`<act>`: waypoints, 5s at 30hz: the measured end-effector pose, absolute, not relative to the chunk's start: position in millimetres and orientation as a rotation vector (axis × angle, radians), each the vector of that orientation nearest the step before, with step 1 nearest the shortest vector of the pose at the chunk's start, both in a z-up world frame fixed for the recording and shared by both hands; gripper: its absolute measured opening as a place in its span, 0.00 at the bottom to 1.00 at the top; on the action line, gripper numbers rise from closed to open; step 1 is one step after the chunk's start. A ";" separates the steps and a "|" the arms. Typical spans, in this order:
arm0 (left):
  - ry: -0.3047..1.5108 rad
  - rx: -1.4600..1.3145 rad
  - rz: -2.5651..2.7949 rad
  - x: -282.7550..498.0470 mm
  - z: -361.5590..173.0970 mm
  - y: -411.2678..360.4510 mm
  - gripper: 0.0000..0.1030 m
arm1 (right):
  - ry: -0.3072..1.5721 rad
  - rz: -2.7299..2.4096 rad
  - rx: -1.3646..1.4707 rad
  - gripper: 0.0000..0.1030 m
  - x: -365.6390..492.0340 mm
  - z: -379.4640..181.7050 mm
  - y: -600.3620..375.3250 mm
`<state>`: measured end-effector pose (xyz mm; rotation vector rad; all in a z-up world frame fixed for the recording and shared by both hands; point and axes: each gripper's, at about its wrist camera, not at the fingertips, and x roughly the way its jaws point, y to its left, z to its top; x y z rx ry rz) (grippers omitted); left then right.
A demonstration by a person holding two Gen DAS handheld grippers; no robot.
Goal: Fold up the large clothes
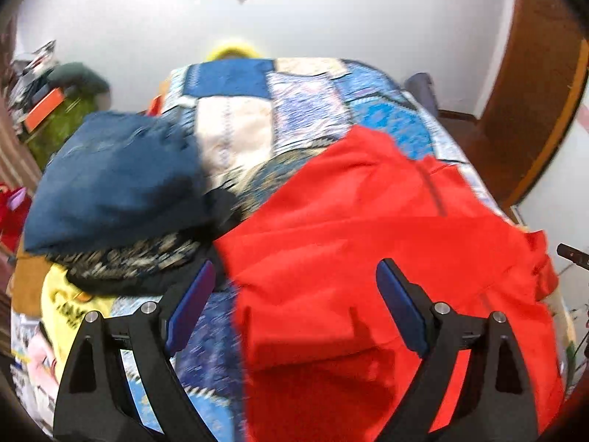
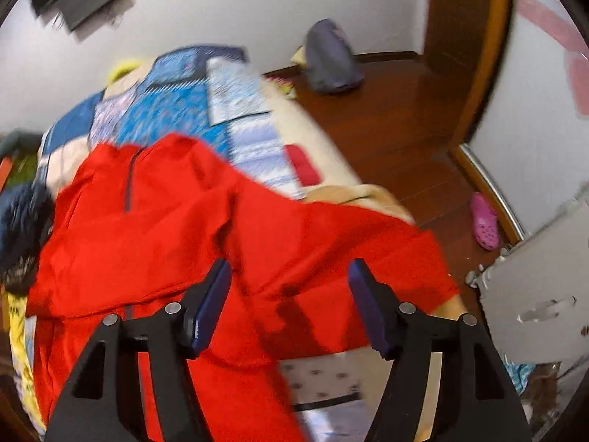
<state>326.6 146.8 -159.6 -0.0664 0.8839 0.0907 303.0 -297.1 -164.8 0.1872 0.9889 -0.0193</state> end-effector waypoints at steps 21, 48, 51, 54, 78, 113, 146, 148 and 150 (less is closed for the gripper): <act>1.072 -0.013 -0.090 382.6 -244.3 41.6 0.87 | 1.090 -0.207 0.802 0.61 305.2 -274.9 -437.2; 0.968 0.023 -0.073 351.8 -213.5 59.8 0.87 | 0.687 0.230 0.398 0.06 326.4 -58.1 -256.5; 0.956 0.021 -0.072 348.2 -207.3 63.9 0.87 | 0.717 0.324 0.340 0.06 326.2 -66.5 -217.0; 0.942 0.028 -0.068 342.4 -202.6 67.6 0.87 | 0.811 0.406 0.267 0.06 330.1 -94.3 -176.6; 0.959 0.098 -0.183 357.8 -190.9 24.9 0.87 | 1.134 0.376 0.046 0.38 307.6 -166.9 -176.5; 1.080 0.014 -0.276 481.5 -238.1 -67.4 0.04 | 1.122 0.134 -0.002 0.55 327.9 -235.0 -234.4; 1.043 0.085 -0.056 324.5 -222.1 80.2 0.51 | 1.117 0.154 0.021 0.63 328.6 -199.1 -220.0; 1.018 0.111 -0.068 334.8 -216.3 76.1 0.54 | 1.089 0.180 0.026 0.63 327.7 -187.2 -214.5; 1.009 0.147 -0.085 342.3 -215.9 66.4 0.54 | 1.069 0.209 0.021 0.63 326.7 -179.1 -206.5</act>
